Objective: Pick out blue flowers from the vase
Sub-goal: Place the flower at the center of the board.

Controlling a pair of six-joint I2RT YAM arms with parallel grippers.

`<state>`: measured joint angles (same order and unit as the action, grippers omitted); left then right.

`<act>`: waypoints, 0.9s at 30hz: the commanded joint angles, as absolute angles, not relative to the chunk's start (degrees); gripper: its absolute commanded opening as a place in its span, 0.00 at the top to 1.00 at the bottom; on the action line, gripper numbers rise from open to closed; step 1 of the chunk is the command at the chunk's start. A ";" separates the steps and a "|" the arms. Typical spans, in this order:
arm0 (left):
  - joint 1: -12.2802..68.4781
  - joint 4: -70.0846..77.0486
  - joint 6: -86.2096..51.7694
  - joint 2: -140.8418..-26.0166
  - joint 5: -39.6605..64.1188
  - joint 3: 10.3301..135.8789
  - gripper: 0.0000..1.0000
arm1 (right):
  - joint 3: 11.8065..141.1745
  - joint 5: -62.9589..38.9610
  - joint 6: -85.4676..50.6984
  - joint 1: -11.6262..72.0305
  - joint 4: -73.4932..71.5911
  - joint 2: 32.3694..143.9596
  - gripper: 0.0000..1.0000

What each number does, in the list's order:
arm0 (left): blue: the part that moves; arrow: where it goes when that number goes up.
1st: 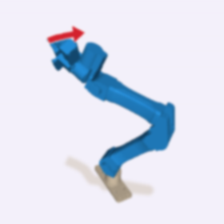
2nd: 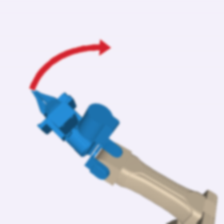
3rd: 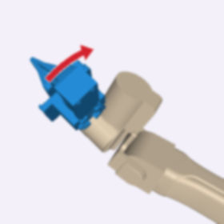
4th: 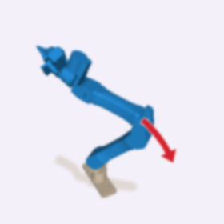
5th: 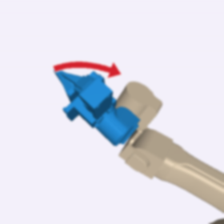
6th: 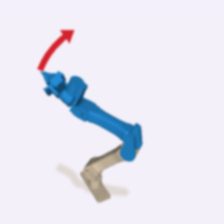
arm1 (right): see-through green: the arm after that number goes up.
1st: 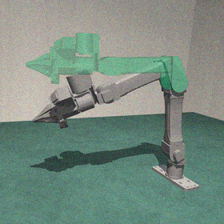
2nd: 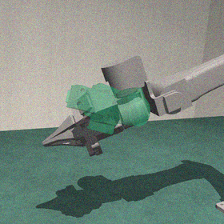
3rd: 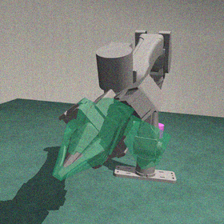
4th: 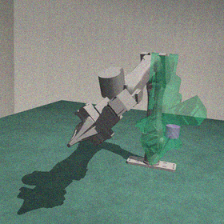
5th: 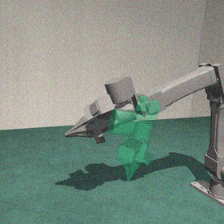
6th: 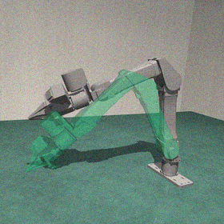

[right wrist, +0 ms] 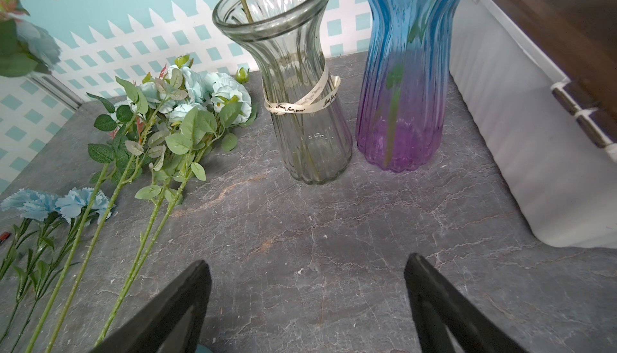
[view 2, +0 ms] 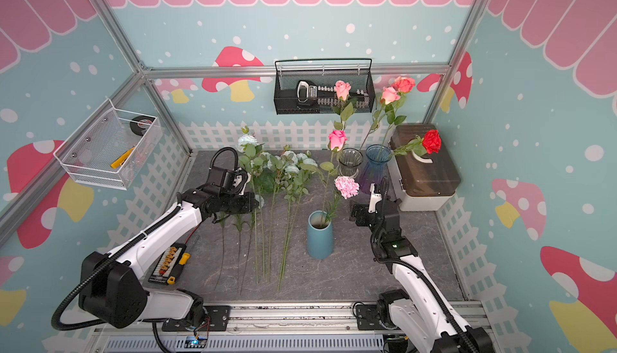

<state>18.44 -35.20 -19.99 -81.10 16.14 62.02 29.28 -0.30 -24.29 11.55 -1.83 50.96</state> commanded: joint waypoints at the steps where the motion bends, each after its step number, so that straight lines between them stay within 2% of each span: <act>1: 17.50 -29.65 -20.79 -82.68 19.05 62.00 1.00 | 28.60 -0.88 -24.70 11.16 -3.37 51.22 0.10; 21: 11.33 -26.49 -18.22 -95.31 14.71 61.24 1.00 | 28.67 -1.14 -24.62 11.15 -3.36 51.73 0.10; 27: 8.19 -23.97 -18.67 -97.43 16.40 60.65 1.00 | 28.83 -1.45 -24.70 11.08 -3.56 52.11 0.10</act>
